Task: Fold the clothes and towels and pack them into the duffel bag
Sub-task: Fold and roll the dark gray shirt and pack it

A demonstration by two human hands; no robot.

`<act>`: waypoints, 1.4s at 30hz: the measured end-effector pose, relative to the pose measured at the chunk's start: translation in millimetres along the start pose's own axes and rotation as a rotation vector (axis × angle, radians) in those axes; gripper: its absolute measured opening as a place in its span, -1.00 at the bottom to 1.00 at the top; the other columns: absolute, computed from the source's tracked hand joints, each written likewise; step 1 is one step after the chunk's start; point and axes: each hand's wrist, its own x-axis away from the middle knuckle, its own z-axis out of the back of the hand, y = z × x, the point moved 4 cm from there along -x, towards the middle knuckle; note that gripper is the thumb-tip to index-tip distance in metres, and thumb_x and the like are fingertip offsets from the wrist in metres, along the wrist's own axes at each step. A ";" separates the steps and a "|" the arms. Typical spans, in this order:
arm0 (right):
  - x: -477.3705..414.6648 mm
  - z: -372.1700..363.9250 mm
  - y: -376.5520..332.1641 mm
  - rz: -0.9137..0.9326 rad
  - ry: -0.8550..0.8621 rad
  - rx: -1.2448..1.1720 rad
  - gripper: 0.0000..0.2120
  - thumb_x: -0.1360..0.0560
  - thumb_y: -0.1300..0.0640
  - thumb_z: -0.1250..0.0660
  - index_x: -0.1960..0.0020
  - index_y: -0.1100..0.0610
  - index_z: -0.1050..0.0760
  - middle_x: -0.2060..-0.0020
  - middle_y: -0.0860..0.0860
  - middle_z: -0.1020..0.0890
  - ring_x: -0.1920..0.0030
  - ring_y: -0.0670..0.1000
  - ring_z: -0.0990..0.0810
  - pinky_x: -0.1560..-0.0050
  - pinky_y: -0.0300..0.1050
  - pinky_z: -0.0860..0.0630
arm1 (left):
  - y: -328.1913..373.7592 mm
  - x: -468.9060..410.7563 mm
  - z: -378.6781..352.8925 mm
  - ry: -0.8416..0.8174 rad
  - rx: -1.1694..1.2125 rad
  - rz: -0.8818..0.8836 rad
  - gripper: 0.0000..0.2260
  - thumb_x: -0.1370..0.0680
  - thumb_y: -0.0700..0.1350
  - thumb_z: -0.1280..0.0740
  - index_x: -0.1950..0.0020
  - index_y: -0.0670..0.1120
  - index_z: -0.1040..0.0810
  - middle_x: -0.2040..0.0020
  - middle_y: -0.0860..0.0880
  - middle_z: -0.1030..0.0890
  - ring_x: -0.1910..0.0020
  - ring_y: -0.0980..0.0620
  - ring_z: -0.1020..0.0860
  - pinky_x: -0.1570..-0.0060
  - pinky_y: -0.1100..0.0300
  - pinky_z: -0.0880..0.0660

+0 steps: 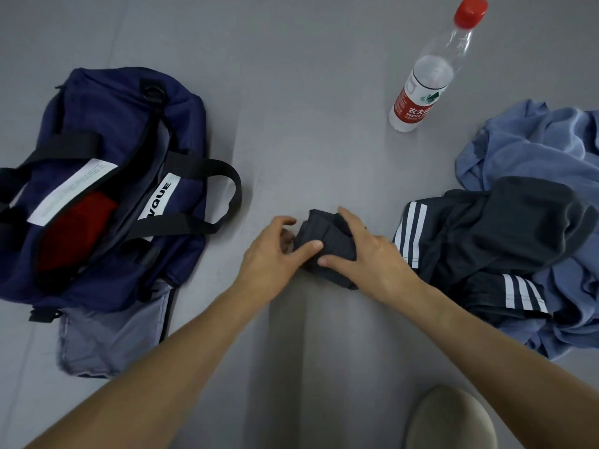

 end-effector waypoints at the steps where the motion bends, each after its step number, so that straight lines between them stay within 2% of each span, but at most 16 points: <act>1: -5.1 2.0 1.3 -0.047 -0.021 -0.022 -0.08 -0.41 -0.41 -0.35 -0.58 -0.20 0.06 -0.32 0.05 -0.54 -0.22 0.19 -0.55 -0.20 0.09 -0.52 | -6.2 3.9 -5.3 0.042 0.030 0.064 -0.44 -0.42 0.38 -0.38 -0.32 0.19 -0.38 -0.01 0.16 -0.60 -0.01 0.13 -0.60 -0.08 0.09 -0.55; 4: -15.4 13.1 10.0 -0.131 -0.035 0.041 -0.06 -0.34 -0.52 -0.29 -0.58 -0.18 -0.03 -0.32 0.01 -0.52 -0.27 0.16 -0.52 -0.18 0.07 -0.51 | -21.4 15.3 -29.4 -0.004 0.169 0.172 -0.51 -0.45 0.37 -0.34 -0.31 0.26 -0.34 0.11 0.12 -0.67 0.07 0.07 -0.66 -0.06 -0.07 -0.62; 7: -22.0 18.1 23.3 -0.175 -0.044 0.052 -0.20 -0.26 -0.60 -0.25 -0.36 -0.20 -0.41 -0.09 -0.03 -0.44 -0.23 0.10 -0.48 -0.18 0.08 -0.51 | -18.1 13.2 -45.5 -0.001 0.330 0.193 -0.48 -0.51 0.23 -0.38 -0.42 0.26 -0.30 0.11 0.11 -0.70 0.05 0.08 -0.68 -0.13 -0.07 -0.60; 9: -25.2 13.0 29.8 -0.168 -0.081 -0.125 -0.38 -0.26 -0.57 -0.30 -0.06 -0.11 -0.56 -0.02 -0.03 -0.48 -0.08 0.05 -0.53 -0.05 -0.02 -0.54 | -9.3 10.6 -53.0 0.010 0.456 0.226 -0.36 -0.48 0.22 -0.42 -0.50 0.24 -0.23 0.00 0.08 -0.70 -0.06 0.08 -0.67 -0.19 -0.03 -0.59; 11: -23.4 7.1 31.0 -0.157 -0.097 -0.300 -0.47 -0.32 -0.47 -0.37 0.06 -0.03 -0.53 0.07 -0.03 -0.61 0.05 0.01 -0.61 0.11 -0.10 -0.55 | 0.2 11.2 -56.3 0.020 0.626 0.297 -0.38 -0.52 0.11 -0.46 -0.51 0.17 -0.26 -0.16 -0.01 -0.66 -0.13 0.04 -0.65 -0.16 0.05 -0.61; 13: -15.2 -1.9 26.6 -0.178 -0.147 -0.459 -0.49 -0.37 -0.39 -0.40 -0.05 0.00 -0.56 0.05 -0.06 -0.69 0.04 -0.05 -0.67 0.01 -0.08 -0.61 | 10.8 15.3 -52.7 0.016 0.764 0.367 -0.48 -0.53 0.03 -0.48 -0.43 0.04 -0.38 -0.19 -0.03 -0.65 -0.12 0.01 -0.66 -0.09 0.11 -0.63; 16: -2.7 -9.6 -6.1 -0.174 -0.174 -0.693 -0.44 -0.37 -0.38 -0.40 -0.13 0.04 -0.61 0.02 -0.06 -0.73 -0.01 -0.06 -0.70 -0.20 0.08 -0.59 | 28.3 21.8 -18.0 -0.035 0.701 0.338 -0.55 -0.47 0.14 -0.50 -0.28 -0.02 -0.57 -0.11 -0.01 -0.71 -0.08 0.03 -0.68 -0.15 0.01 -0.61; 21: -4.5 14.9 -122.2 -0.047 -0.180 -0.801 -0.41 -0.32 -0.33 -0.49 -0.19 0.01 -0.55 -0.01 -0.04 -0.72 -0.01 -0.04 -0.71 -0.15 0.10 -0.62 | 59.3 31.4 107.9 -0.014 0.639 0.226 -0.38 -0.28 0.23 -0.56 -0.26 -0.01 -0.60 -0.10 -0.03 -0.71 -0.10 -0.03 -0.68 -0.20 -0.09 -0.58; 24: -12.9 28.5 -193.2 0.002 -0.316 -0.915 -0.41 -0.41 -0.15 -0.52 -0.36 -0.12 -0.39 -0.07 -0.04 -0.71 -0.03 -0.01 -0.71 -0.07 0.06 -0.66 | 65.9 41.8 178.2 0.056 0.643 0.186 -0.49 -0.39 0.16 -0.54 -0.27 -0.01 -0.59 -0.10 -0.06 -0.71 -0.08 -0.07 -0.69 -0.09 -0.06 -0.63; 27: -23.4 28.0 -255.8 0.070 -0.497 -0.944 -0.48 -0.47 0.05 -0.50 -0.36 -0.17 -0.40 -0.17 -0.05 -0.67 -0.14 0.04 -0.68 -0.12 0.14 -0.63 | 57.5 55.3 230.2 0.088 0.642 0.151 -0.62 -0.49 0.13 -0.48 -0.25 0.03 -0.60 -0.07 -0.03 -0.72 -0.06 -0.04 -0.69 -0.01 -0.01 -0.65; 30: -43.5 6.5 -290.1 0.091 -0.476 -0.900 -0.48 -0.45 0.10 -0.53 -0.33 -0.14 -0.43 -0.19 -0.05 -0.65 -0.16 0.05 -0.66 -0.09 0.13 -0.63 | 32.0 55.1 268.7 0.262 0.374 0.066 -0.62 -0.52 0.25 -0.39 -0.22 0.04 -0.60 -0.08 0.03 -0.70 -0.06 0.06 -0.65 -0.06 0.11 -0.59; 33: -69.1 -32.1 -300.0 0.052 -0.319 -0.850 -0.38 -0.36 0.00 -0.59 -0.33 -0.18 -0.41 -0.23 -0.06 -0.60 -0.17 0.05 -0.63 -0.07 0.17 -0.64 | -22.9 54.9 295.7 0.508 -0.245 -0.046 -0.55 -0.61 0.28 -0.16 -0.23 0.01 -0.62 -0.23 -0.03 -0.61 -0.25 0.00 -0.54 -0.24 0.03 -0.47; 35: -81.2 -62.6 -293.2 -0.023 -0.257 -0.882 -0.29 -0.41 0.00 -0.56 -0.44 -0.21 -0.29 -0.28 -0.06 -0.54 -0.20 0.07 -0.59 -0.04 0.21 -0.65 | -67.0 51.4 289.3 0.436 -0.664 -0.089 -0.59 -0.63 0.19 -0.13 -0.19 0.03 -0.68 -0.47 -0.13 -0.43 -0.51 -0.18 -0.31 -0.44 -0.17 -0.30; 37: -87.4 -93.0 -283.6 -0.098 -0.240 -0.922 -0.25 -0.49 0.04 -0.49 -0.52 -0.27 -0.15 -0.29 -0.08 -0.50 -0.22 0.07 -0.56 -0.04 0.24 -0.64 | -105.2 51.9 279.2 0.277 -0.937 -0.008 -0.70 -0.66 0.10 -0.16 -0.30 0.14 -0.60 -0.64 -0.08 -0.12 -0.61 -0.20 0.00 -0.55 -0.20 -0.01; 39: -90.7 -118.0 -280.3 -0.136 -0.258 -0.931 -0.24 -0.54 0.04 -0.42 -0.52 -0.35 -0.05 -0.29 -0.12 -0.49 -0.22 0.05 -0.55 -0.07 0.22 -0.63 | -120.2 55.0 281.9 0.323 -0.944 0.055 -0.65 -0.68 0.02 -0.16 -0.47 0.09 -0.43 -0.66 -0.06 0.01 -0.62 -0.16 0.01 -0.57 -0.14 0.00; 42: -99.4 -145.3 -288.9 -0.147 -0.256 -0.855 -0.26 -0.51 0.03 -0.34 -0.51 -0.36 -0.02 -0.26 -0.14 -0.52 -0.18 0.03 -0.57 -0.15 0.17 -0.61 | -119.7 56.9 298.4 0.512 -0.765 0.040 -0.52 -0.66 -0.09 -0.20 -0.59 -0.02 -0.24 -0.63 -0.08 -0.13 -0.44 -0.17 -0.35 -0.39 -0.09 -0.34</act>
